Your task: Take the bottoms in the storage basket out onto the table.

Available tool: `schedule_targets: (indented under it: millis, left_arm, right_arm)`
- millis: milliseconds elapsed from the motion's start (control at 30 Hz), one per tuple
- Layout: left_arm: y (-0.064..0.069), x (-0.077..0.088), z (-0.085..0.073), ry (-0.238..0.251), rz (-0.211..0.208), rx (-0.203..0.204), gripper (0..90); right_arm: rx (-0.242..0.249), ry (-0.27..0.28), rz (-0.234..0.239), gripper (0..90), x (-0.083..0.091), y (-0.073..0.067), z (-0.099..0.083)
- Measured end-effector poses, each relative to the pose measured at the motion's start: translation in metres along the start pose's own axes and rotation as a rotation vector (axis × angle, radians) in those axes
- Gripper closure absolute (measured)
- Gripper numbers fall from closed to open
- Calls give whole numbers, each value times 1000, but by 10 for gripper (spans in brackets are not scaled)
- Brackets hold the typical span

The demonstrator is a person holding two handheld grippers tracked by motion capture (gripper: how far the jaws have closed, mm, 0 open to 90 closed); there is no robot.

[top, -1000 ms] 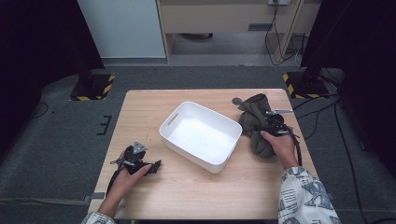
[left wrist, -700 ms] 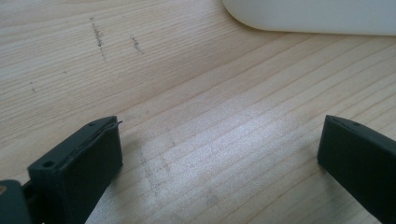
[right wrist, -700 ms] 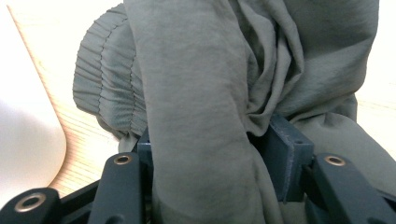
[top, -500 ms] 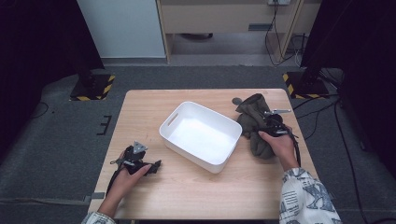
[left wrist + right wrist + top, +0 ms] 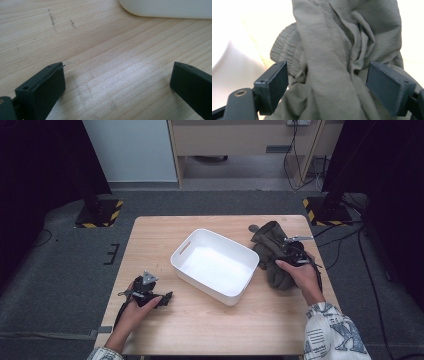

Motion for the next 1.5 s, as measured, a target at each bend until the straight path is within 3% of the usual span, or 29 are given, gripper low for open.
schedule_targets:
  millis: [267, 533, 733, 867, 1067, 1233, 1367, 1500]
  left_arm:
    - [0, 0, 0, 0, -1, -2, 0]
    - [0, 0, 1, 2, -1, 0, 0]
    - [-1, 0, 1, 1, -9, -7, 0]
    - [-3, 3, 5, 18, 9, -11, 38]
    - [2, 10, 11, 47, 7, -25, 58]
    - [12, 15, 18, 61, 1, -37, 74]
    - [21, 19, 26, 101, -19, -5, 107]
    - [31, 24, 36, 139, -18, -4, 154]
  right_arm:
    - [18, 33, 11, 217, 13, -6, 8]
    - [44, 80, 39, 337, 32, -17, 16]
    - [79, 117, 60, 474, 45, -21, 19]
    - [111, 143, 88, 593, 51, -27, 20]
    - [135, 142, 138, 714, 48, -37, 20]
    - [142, 148, 165, 732, 44, -44, 22]
    - [150, 139, 175, 729, 37, -50, 21]
    - [145, 119, 174, 723, 25, -52, 17]
Point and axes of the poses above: each handheld gripper's, and its own axes: x roughly backward along the jaws, z roughly out of its top, y roughly to its right, the point moved 7 cm from there along -x, roughly forward along the jaws, and after that the axes turned 2 degrees about -y, right-handed, at the moved point
